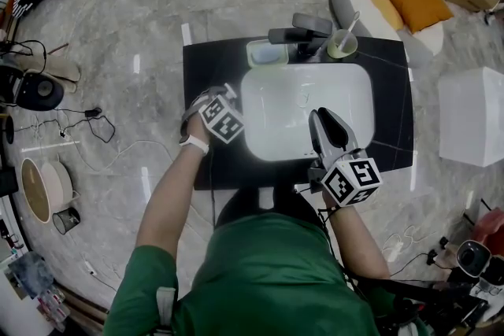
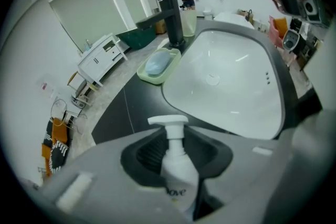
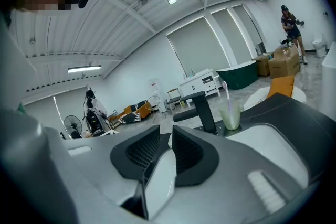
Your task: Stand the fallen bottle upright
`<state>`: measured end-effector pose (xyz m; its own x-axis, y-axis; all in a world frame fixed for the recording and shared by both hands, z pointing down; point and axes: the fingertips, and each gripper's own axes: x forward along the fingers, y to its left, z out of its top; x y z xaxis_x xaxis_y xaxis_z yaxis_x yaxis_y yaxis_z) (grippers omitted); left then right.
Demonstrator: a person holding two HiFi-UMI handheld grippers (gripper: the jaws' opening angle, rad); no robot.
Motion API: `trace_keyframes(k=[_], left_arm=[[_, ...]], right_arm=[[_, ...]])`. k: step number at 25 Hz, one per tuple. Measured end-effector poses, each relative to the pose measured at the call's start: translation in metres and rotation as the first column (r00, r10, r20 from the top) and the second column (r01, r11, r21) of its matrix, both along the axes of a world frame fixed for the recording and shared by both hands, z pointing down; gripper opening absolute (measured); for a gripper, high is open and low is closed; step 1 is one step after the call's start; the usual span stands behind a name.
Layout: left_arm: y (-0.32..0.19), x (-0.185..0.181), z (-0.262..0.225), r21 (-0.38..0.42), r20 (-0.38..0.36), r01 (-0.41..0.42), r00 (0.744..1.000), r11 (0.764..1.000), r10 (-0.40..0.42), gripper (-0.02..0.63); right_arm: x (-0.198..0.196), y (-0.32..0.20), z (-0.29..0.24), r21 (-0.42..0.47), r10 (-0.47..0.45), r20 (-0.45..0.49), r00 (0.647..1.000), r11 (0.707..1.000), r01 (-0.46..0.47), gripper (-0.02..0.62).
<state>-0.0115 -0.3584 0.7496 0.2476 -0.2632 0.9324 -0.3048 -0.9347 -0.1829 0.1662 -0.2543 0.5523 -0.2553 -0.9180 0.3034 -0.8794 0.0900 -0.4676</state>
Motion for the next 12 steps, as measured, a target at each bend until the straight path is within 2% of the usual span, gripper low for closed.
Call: trace_keyframes(k=[12], left_arm=[[-0.004,-0.004,-0.047,0.108,-0.159,0.069,0.986,0.992,-0.051,0.098]], right_arm=[[-0.017,0.003,-0.011,0.014,-0.041,-0.009,0.999,0.999,0.041,0.074]])
